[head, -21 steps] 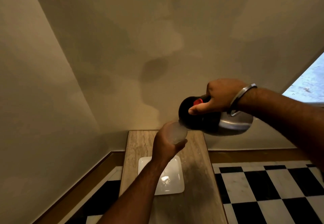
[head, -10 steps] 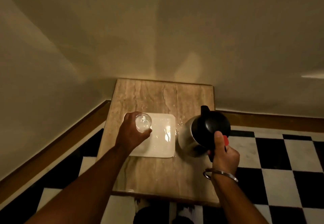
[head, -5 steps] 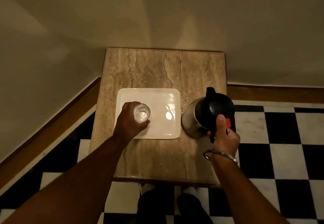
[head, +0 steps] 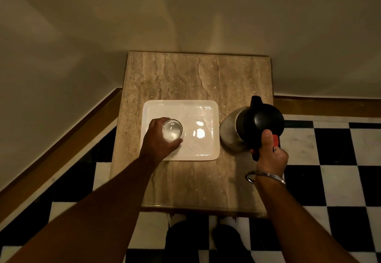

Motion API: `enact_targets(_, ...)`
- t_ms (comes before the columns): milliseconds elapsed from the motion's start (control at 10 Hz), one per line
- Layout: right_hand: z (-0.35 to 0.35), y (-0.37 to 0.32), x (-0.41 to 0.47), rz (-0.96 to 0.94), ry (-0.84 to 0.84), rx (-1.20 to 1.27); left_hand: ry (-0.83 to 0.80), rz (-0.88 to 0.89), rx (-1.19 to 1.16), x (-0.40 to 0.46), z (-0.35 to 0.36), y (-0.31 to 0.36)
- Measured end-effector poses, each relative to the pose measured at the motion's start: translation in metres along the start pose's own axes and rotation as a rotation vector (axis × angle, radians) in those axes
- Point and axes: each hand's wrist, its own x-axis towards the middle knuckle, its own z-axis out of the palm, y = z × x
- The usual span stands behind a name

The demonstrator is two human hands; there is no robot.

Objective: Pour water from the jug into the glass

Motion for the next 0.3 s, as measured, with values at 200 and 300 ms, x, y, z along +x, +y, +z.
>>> enact_targets(200, -0.003, -0.002, -0.002, -0.05, -0.039, -0.044, -0.023, -0.019, 0.029, -0.005, 0.002, 0.003)
enact_targets(300, -0.013, 0.001, -0.02, -0.134, -0.084, -0.137, -0.067, -0.065, 0.07, -0.009, -0.005, 0.014)
